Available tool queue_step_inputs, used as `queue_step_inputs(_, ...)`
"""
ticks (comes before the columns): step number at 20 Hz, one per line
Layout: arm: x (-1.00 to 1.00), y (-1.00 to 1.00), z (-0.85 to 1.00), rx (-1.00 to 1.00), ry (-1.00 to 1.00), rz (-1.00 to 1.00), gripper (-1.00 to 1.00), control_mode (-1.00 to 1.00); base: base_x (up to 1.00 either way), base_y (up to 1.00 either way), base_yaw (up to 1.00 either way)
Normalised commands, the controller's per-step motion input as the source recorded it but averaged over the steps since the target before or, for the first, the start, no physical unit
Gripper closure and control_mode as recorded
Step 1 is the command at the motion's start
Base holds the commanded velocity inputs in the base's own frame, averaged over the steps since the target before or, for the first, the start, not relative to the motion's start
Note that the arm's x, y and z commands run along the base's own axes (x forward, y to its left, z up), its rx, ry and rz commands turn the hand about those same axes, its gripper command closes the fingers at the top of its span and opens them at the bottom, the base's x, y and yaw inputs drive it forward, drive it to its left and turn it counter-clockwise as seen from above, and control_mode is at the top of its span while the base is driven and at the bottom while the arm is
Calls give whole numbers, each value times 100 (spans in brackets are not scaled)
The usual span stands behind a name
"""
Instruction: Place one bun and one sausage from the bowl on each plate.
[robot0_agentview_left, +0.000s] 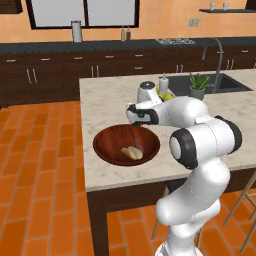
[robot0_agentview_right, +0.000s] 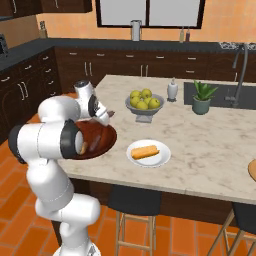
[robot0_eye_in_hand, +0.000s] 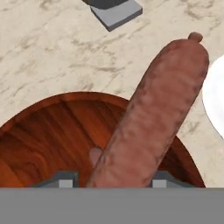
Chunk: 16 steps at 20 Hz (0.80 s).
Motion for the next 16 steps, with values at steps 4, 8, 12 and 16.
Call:
queue_step_inputs(4,-2,-100,0,-2,11,-17,100,-100,0,0,0)
queue_step_inputs(8,0,-100,-6,-1,9,-18,100,-100,0,0,0)
queue_step_inputs(12,-34,-100,-23,0,10,-19,100,-100,0,0,0)
queue_step_inputs(16,-58,-100,-31,3,8,-18,100,-100,0,0,0)
